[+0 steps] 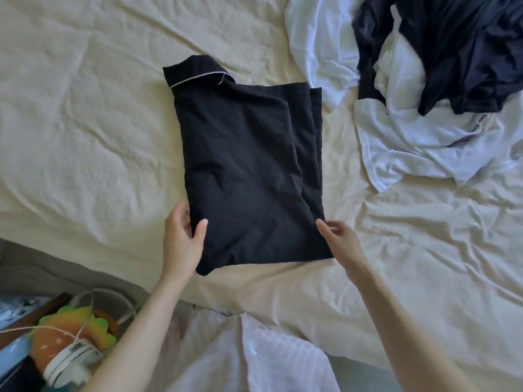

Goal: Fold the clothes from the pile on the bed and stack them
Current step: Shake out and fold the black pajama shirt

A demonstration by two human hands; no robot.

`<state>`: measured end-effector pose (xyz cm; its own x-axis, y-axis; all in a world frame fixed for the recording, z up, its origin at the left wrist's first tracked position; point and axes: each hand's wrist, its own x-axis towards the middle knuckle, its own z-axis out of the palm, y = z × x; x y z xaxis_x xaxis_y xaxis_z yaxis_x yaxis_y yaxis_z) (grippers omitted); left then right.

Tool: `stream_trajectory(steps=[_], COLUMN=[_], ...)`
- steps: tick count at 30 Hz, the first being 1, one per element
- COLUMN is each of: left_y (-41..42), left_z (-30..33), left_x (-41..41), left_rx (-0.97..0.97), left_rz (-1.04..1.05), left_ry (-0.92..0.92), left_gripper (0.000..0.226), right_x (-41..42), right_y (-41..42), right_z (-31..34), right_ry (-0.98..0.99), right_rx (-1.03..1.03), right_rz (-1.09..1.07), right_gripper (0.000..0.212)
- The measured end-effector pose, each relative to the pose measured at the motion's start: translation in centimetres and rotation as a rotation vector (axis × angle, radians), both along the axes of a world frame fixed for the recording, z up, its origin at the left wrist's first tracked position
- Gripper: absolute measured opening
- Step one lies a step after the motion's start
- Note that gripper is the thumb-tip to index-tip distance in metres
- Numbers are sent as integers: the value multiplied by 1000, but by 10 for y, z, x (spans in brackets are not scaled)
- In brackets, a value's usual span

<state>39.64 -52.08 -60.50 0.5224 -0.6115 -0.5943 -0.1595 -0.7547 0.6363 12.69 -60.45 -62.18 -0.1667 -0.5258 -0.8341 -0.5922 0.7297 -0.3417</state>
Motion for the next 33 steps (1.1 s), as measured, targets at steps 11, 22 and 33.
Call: stream_trajectory(steps=[11, 22, 33], left_y=[42, 44, -89], left_z=[-6, 47, 75], left_x=[7, 9, 48], left_rx=[242, 399, 128], left_rz=[341, 498, 591], left_ry=[535, 568, 518], left_gripper=[13, 18, 12], right_x=[-5, -16, 42], right_y=[15, 35, -94], right_z=[7, 59, 83], right_ry=[-249, -161, -274], right_rx=[164, 277, -92], right_rz=[-394, -559, -653], right_gripper=[9, 11, 9])
